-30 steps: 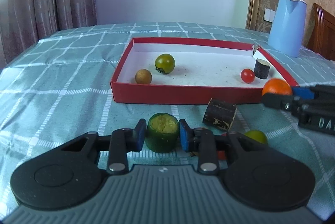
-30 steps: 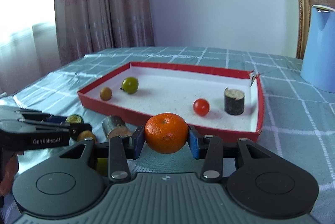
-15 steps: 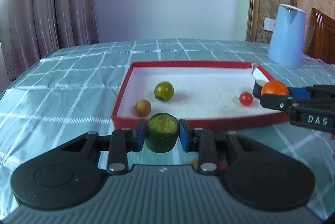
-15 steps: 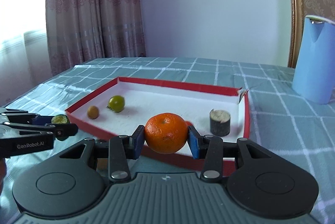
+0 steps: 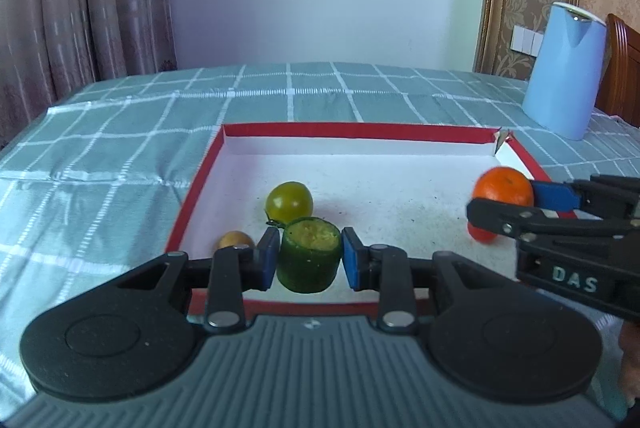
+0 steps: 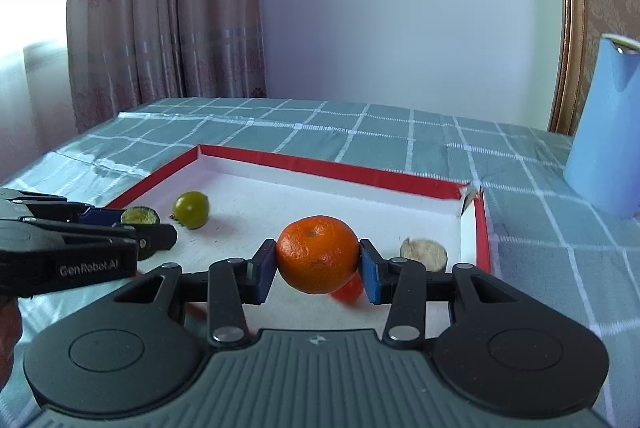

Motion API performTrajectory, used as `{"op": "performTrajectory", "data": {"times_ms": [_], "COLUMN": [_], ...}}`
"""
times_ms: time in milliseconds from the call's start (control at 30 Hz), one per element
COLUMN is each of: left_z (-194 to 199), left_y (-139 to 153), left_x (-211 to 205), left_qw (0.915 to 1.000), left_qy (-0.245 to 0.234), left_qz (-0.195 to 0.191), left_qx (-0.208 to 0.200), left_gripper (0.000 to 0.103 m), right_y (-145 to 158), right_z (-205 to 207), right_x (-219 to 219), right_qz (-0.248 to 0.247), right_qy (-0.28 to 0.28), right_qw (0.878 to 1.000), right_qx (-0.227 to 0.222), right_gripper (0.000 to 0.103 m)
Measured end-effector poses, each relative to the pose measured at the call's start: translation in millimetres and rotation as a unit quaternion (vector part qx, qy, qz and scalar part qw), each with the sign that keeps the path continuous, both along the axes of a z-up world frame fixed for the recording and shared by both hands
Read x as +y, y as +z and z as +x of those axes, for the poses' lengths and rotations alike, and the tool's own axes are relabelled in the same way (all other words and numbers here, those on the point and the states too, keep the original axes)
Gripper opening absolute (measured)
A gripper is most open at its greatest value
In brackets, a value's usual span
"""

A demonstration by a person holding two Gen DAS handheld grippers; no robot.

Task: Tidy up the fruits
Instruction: 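Carry the cucumber slice into the tray and open the left gripper while the right carries the mandarin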

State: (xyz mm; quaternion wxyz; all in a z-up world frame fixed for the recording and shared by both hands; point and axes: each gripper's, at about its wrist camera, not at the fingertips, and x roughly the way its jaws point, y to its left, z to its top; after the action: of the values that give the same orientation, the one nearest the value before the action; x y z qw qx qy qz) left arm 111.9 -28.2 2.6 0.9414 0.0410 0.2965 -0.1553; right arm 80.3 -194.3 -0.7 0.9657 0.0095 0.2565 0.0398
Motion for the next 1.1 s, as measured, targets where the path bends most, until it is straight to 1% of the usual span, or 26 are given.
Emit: {"op": "performTrajectory", "data": {"times_ms": [167, 400, 533, 633, 700, 800, 833, 900, 1033, 1100], "left_z": [16.5, 33.5, 38.6, 42.6, 44.1, 44.8, 45.1, 45.7, 46.5, 46.8], "left_y": [-6.5, -13.6, -14.8, -17.5, -19.6, -19.5, -19.8, -20.4, -21.5, -21.7], "left_x": [-7.3, -11.2, -13.2, -16.3, -18.3, -16.3, -16.3, -15.7, -12.8, -11.6], "left_qw": [0.9999, 0.9995, 0.9995, 0.9993, 0.9993, 0.9993, 0.9993, 0.9990, 0.9988, 0.9987], "left_qy": [0.003, 0.007, 0.009, 0.009, 0.014, 0.017, 0.019, 0.027, 0.035, 0.040], "left_qz": [0.005, 0.010, 0.014, 0.019, 0.026, 0.022, 0.023, 0.028, 0.028, 0.027], "left_qx": [0.016, 0.031, 0.026, 0.030, 0.024, 0.025, 0.024, 0.020, 0.017, 0.018], "left_gripper": [0.030, 0.030, 0.030, 0.031, 0.034, 0.034, 0.037, 0.047, 0.054, 0.061], "right_y": [-7.5, -17.6, -23.0, -24.1, -24.3, -24.3, -24.3, -24.6, -23.8, -22.9], "right_z": [30.6, 55.0, 64.8, 67.1, 67.0, 66.9, 67.7, 68.4, 67.4, 68.0], "right_x": [5.9, 11.4, 11.7, 11.7, 11.6, 12.6, 12.8, 11.5, 9.4, 9.3], "right_qz": [-0.011, -0.025, -0.022, -0.024, -0.023, -0.030, -0.030, -0.024, -0.019, -0.021], "right_qy": [-0.005, -0.011, -0.013, -0.014, -0.014, -0.012, -0.011, -0.012, -0.011, -0.014], "right_qw": [1.000, 0.999, 0.998, 0.998, 0.998, 0.998, 0.998, 0.998, 0.998, 0.998], "right_qx": [0.020, 0.039, 0.051, 0.051, 0.051, 0.051, 0.051, 0.052, 0.056, 0.056], "right_gripper": [0.043, 0.043, 0.043, 0.043, 0.043, 0.043, 0.043, 0.044, 0.044, 0.044]}}
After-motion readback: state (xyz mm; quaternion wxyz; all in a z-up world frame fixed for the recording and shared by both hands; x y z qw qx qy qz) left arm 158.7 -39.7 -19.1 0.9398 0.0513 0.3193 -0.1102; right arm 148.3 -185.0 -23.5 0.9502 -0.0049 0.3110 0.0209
